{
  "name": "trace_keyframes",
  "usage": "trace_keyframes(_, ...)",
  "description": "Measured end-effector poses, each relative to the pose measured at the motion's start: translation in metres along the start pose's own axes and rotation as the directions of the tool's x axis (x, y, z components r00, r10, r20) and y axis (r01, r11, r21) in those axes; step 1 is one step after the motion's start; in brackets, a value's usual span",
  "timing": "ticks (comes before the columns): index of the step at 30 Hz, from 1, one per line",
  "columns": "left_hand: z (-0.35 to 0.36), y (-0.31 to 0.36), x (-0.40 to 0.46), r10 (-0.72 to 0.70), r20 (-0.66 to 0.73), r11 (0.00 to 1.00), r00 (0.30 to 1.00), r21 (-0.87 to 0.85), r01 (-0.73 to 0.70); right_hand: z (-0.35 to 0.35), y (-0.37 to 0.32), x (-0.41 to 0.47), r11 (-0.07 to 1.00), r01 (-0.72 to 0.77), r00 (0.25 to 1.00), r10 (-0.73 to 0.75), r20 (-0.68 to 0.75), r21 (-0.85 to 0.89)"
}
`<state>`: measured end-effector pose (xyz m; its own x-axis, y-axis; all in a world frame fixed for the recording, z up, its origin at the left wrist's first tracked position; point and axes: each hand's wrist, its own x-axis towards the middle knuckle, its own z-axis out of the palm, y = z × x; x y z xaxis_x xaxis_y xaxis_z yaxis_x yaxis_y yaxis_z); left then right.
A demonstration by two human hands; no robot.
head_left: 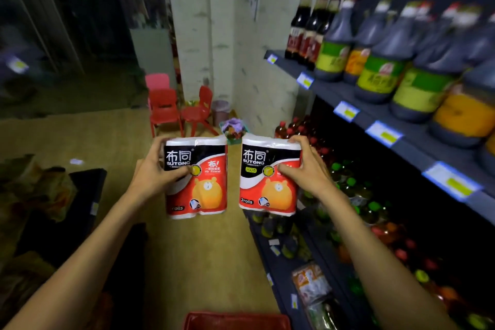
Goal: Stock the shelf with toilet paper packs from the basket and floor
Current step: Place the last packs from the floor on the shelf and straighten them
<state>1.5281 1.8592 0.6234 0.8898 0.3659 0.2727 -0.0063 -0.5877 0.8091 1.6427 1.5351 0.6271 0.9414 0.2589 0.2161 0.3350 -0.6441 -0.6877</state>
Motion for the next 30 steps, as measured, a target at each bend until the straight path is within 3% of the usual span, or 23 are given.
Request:
trace_keyframes(9, -0.024, 0.121, -0.015, 0.283, 0.075, 0.957, 0.956, -0.097, -0.275, -0.133, -0.063, -0.103, 0.991, -0.052, 0.982, 0.028, -0.188, -0.121)
trace_keyframes(15, 0.018, 0.229, -0.055, 0.497, 0.244, 0.862, 0.833, -0.250, -0.441, -0.231, -0.077, -0.228, 0.973, -0.187, 0.898, 0.113, -0.426, -0.135)
trace_keyframes(24, 0.112, 0.397, -0.187, 0.769, 0.343, 0.631, 0.539, -0.542, -0.556, -0.362, -0.079, -0.462, 0.870, -0.484, 0.601, 0.249, -0.760, -0.097)
trace_keyframes(30, 0.164, 0.474, -0.296, 0.839, 0.363, 0.537, 0.404, -0.667, -0.517, -0.417, -0.075, -0.622, 0.777, -0.628, 0.402, 0.273, -0.874, -0.047)
